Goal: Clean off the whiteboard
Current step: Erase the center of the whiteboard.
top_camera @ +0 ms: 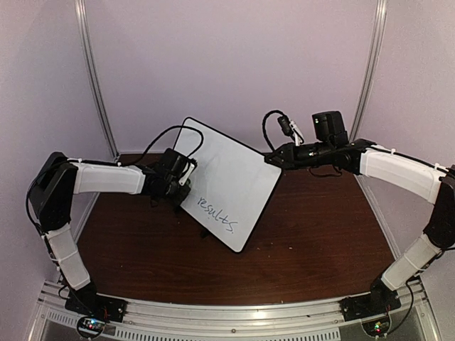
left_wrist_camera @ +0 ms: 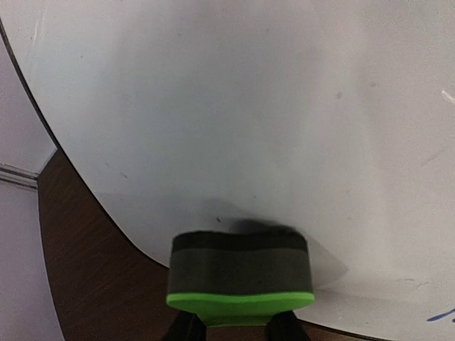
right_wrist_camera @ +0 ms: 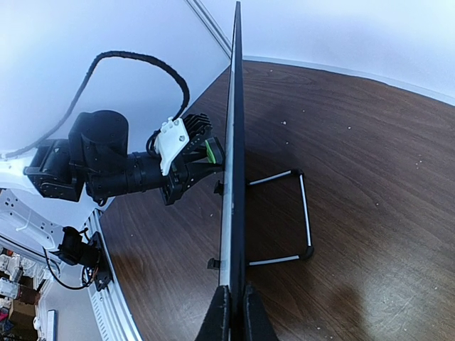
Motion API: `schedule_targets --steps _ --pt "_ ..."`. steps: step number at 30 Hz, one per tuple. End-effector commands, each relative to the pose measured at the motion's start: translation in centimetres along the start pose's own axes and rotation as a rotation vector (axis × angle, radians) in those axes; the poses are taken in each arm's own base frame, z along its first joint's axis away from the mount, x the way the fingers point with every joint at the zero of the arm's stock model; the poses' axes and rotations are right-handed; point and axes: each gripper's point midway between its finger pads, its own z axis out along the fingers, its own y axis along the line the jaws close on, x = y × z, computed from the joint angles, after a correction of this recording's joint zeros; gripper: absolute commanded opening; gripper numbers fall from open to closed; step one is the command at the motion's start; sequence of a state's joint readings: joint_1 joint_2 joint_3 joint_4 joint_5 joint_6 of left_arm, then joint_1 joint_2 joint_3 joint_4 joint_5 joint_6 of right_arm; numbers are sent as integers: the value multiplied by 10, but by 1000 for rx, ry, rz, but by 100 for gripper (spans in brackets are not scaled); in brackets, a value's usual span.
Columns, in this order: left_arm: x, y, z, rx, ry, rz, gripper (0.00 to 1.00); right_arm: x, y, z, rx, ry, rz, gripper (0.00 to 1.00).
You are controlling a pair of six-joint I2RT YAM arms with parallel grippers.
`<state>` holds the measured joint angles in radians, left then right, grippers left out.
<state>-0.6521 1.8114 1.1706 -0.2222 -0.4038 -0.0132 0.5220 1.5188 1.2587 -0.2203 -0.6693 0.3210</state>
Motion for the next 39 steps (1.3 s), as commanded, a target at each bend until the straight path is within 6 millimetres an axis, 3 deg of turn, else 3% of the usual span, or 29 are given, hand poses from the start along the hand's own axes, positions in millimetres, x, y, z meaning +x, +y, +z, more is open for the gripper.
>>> schedule_targets --steps 1,9,15,19,25,29,33,39 --pt "-9 -25 1 108 -30 2 2 20 33 8 -143 88 -54 0" --pt "-21 -87 -21 232 -116 111 2 21 33 8 -145 89 -56 0" --pt "-17 -100 -21 245 -107 118 2 22 32 8 -143 89 -55 0" --pt "-9 -79 -14 157 -74 74 2 23 31 9 -141 90 -54 0" --pt "-5 -16 -2 13 -28 -52 2 22 32 8 -143 88 -55 0" --pt "-11 -10 1 20 -34 -63 2 22 33 7 -145 88 -55 0" --pt "-13 -32 -1 112 -43 -47 2 21 34 5 -143 84 -57 0" --pt "-14 -92 -24 201 -100 91 2 23 32 7 -142 86 -54 0"
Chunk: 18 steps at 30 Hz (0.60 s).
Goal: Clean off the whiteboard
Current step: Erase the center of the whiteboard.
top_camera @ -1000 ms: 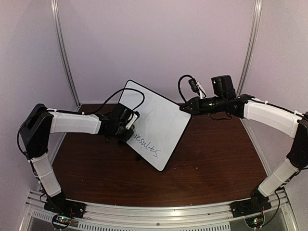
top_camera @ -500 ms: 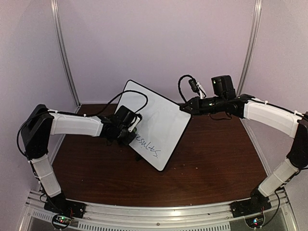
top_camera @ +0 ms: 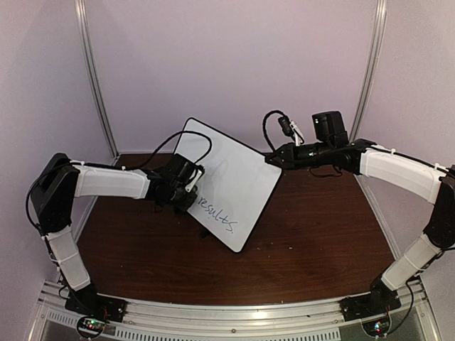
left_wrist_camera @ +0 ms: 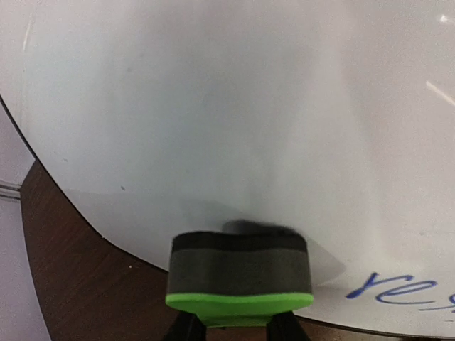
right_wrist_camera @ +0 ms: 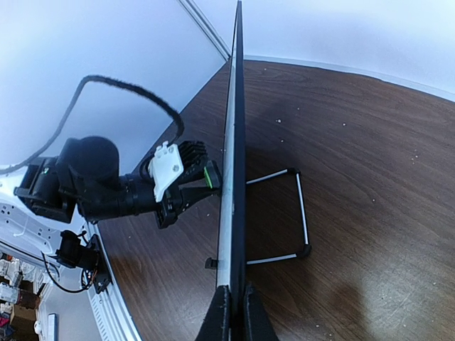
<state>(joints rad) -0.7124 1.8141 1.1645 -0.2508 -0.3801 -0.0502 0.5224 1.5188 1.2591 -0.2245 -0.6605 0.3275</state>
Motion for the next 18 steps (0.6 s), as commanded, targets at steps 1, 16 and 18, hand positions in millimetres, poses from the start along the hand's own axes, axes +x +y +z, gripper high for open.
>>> schedule_targets --steps 1,16,18 --pt "-20 -69 -14 153 -120 84 2 24 34 7 -152 86 -63 0" --pt "-25 -43 -11 12 -107 17 1 25 35 5 -151 84 -62 0" --pt "-24 -20 -8 -32 -96 -17 0 24 35 5 -151 84 -62 0"
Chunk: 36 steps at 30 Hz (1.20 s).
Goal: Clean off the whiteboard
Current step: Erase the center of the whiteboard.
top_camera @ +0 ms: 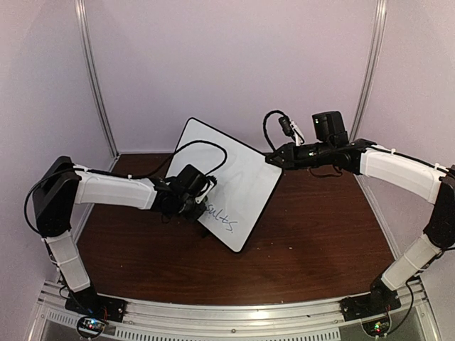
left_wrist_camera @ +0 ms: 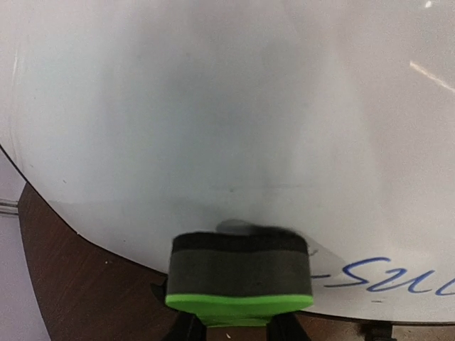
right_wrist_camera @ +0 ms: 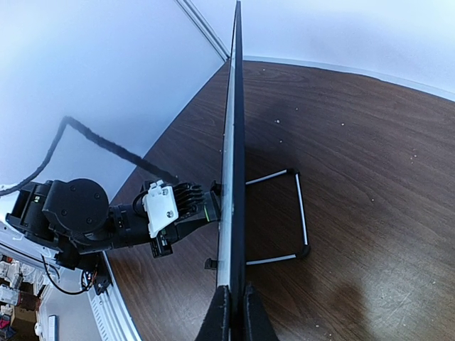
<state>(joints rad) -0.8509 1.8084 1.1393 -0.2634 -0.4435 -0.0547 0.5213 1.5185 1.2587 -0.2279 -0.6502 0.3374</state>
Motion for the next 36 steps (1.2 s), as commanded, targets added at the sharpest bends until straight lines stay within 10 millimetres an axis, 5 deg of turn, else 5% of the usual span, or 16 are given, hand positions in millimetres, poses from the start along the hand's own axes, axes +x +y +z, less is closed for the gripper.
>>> schedule_targets --steps 1,7,19,24,29,36 --pt "-22 45 14 -75 -71 -142 0 25 37 5 -162 87 -74 0" --pt "-22 65 17 -83 -63 -173 0 24 37 5 -162 85 -75 0" --pt "-41 -29 -1 115 -131 -68 0 25 36 7 -163 88 -72 0" --pt "-39 -44 -5 144 -130 -71 0 25 35 7 -162 89 -72 0" --pt "-35 -31 -5 79 -128 -70 0 25 36 7 -163 89 -73 0" --pt "-16 29 10 -47 -59 -141 0 24 36 6 -162 86 -76 0"
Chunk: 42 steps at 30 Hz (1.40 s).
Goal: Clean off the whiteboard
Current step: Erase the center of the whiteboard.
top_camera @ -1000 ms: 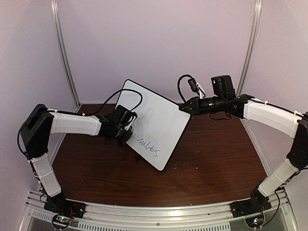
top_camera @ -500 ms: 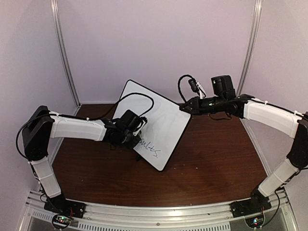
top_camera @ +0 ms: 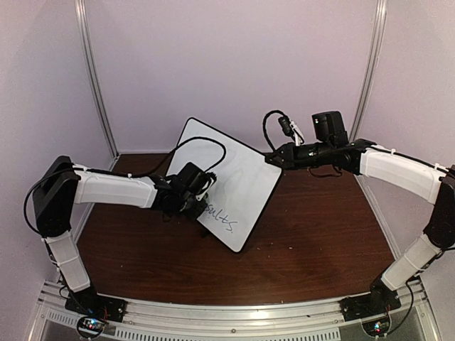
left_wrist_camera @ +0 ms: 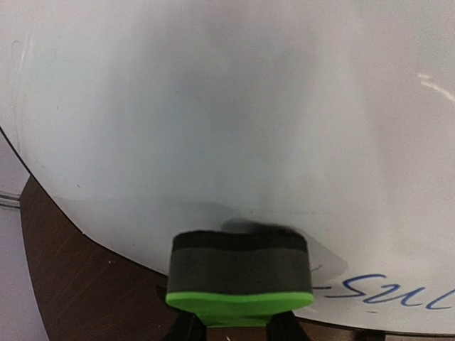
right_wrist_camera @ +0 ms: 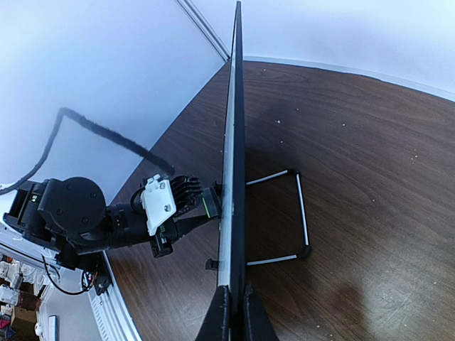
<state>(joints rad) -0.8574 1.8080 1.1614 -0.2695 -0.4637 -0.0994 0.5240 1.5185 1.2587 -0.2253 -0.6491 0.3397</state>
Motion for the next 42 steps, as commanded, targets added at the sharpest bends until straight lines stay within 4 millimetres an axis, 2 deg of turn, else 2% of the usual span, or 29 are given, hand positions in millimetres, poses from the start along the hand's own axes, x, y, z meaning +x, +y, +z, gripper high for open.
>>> schedule_targets --steps 1,5,12,16,20,24,30,34,37,42 --pt "-9 27 14 -33 -43 -88 0 24 36 5 -160 87 -76 0" --pt "-8 16 13 21 -42 -85 0 24 35 5 -160 87 -75 0" --pt "-13 -42 1 148 -88 -10 0 22 36 6 -160 87 -74 0" --pt "-18 -69 -6 207 -115 25 0 23 36 6 -161 89 -73 0" --pt "-25 -79 -12 235 -141 44 0 23 36 6 -160 89 -73 0" --pt "-16 -61 -4 136 -108 32 0 23 36 6 -161 91 -73 0" --pt "0 9 10 -27 -36 -72 0 25 36 6 -161 92 -73 0" --pt "3 36 13 -59 -26 -101 0 25 35 7 -162 91 -74 0" --pt "0 33 14 -28 -34 -100 0 25 35 7 -160 93 -72 0" --pt "-10 0 10 78 -74 -83 0 25 35 8 -160 92 -71 0"
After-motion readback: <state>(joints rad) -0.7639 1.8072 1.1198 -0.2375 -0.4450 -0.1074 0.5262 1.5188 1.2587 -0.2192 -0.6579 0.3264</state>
